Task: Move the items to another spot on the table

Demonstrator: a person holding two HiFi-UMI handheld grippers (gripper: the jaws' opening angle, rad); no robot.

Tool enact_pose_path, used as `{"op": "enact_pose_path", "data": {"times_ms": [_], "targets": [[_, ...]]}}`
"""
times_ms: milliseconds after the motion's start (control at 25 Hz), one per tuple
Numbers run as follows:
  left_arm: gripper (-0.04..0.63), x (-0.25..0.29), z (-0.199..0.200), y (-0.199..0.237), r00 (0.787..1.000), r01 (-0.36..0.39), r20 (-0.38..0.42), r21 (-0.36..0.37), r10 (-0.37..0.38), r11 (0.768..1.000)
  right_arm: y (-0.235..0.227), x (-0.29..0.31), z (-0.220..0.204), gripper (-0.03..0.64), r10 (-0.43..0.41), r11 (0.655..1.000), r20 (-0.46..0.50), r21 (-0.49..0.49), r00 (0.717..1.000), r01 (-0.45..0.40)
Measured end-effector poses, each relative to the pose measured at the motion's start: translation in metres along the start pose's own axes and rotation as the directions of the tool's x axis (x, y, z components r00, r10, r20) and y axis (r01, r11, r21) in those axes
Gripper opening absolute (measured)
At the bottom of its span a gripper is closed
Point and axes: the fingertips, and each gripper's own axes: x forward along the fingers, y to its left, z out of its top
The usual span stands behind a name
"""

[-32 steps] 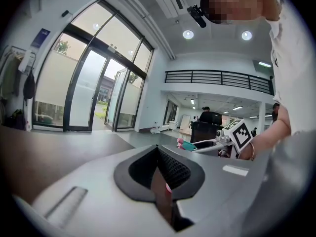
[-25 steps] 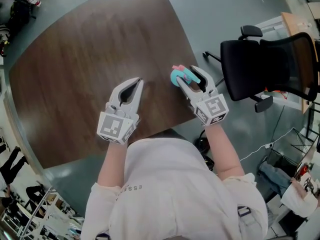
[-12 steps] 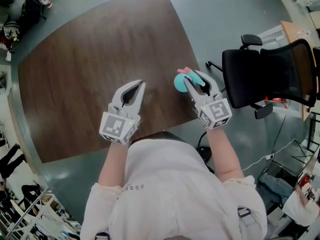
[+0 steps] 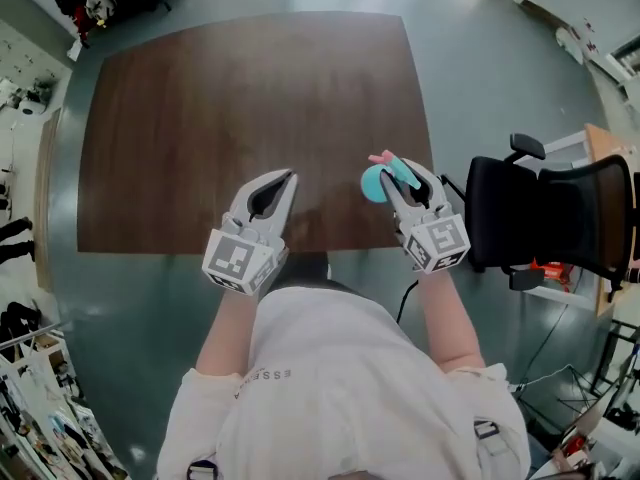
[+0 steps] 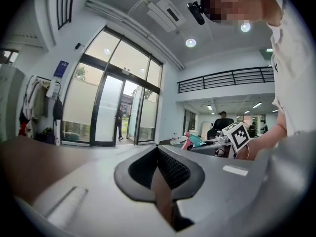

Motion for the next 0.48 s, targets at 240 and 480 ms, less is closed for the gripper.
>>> {"op": "enact_pose_path", "data": {"times_ms": [240, 480], "targets": [[0.008, -0.073, 0.006, 0.031, 0.983, -0.182, 0.033, 0.0, 0.182, 0.983, 0.067, 0.031, 0.011, 0.138, 0.156, 0.987, -0.003, -0.047, 0.988, -0.156], [0.008, -0.15, 0.008, 0.069, 0.939, -0.338, 0.059, -0.018, 0.339, 0.941, 0.134, 0.069, 0.019, 0.138, 0.281, 0.956, -0.021, -0.077, 0.959, -0.282]]}}
